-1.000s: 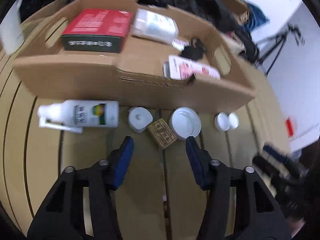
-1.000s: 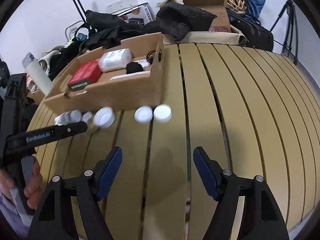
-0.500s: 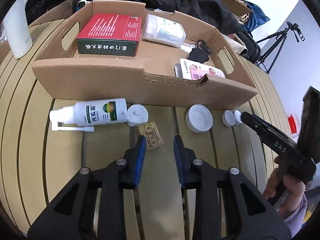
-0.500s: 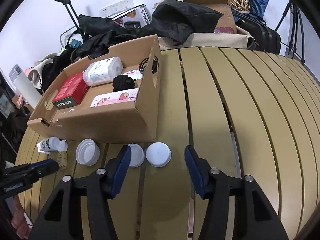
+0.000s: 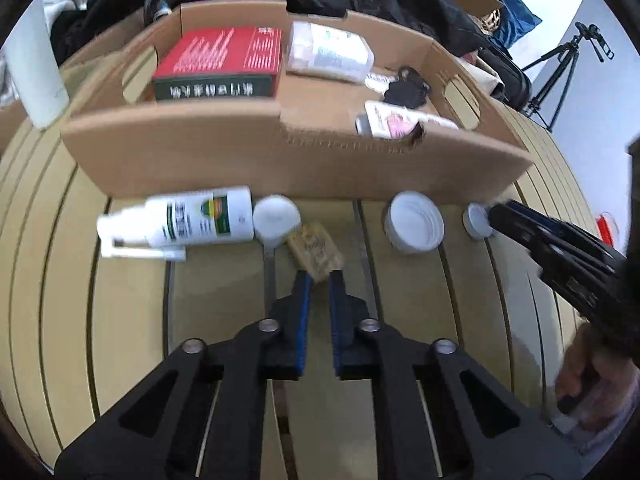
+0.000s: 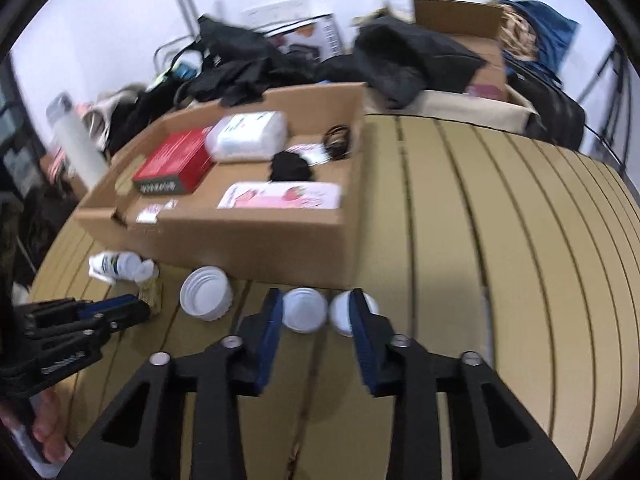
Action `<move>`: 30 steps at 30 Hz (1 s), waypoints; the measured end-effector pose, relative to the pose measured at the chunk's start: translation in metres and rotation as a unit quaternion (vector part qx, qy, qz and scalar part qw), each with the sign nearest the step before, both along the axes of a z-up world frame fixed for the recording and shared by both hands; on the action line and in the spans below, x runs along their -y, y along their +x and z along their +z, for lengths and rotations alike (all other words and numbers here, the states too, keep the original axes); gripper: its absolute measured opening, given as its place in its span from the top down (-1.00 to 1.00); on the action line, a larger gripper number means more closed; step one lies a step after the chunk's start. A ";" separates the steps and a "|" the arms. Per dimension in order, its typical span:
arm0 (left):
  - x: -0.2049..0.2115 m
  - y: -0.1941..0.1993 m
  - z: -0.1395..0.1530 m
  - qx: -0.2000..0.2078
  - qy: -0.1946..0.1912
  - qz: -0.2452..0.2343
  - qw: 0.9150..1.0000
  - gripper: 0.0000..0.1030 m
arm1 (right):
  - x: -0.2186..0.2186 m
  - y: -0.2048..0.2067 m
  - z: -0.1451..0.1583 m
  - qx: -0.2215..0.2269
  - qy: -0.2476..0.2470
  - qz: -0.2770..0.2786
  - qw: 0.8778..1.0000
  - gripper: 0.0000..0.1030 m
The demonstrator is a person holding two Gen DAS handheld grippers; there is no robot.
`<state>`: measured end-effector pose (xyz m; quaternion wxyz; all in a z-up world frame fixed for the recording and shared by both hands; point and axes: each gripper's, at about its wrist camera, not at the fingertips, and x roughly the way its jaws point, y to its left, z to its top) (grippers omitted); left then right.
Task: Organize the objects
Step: 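Grasp the small brown card with the left tool while the right tool grasps a small white cap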
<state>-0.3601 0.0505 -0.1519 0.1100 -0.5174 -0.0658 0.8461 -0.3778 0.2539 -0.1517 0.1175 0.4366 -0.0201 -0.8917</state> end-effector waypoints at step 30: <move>0.015 0.055 0.037 -0.008 0.042 -0.018 0.999 0.60 | 0.006 0.088 0.021 0.010 -0.063 -0.007 0.998 0.94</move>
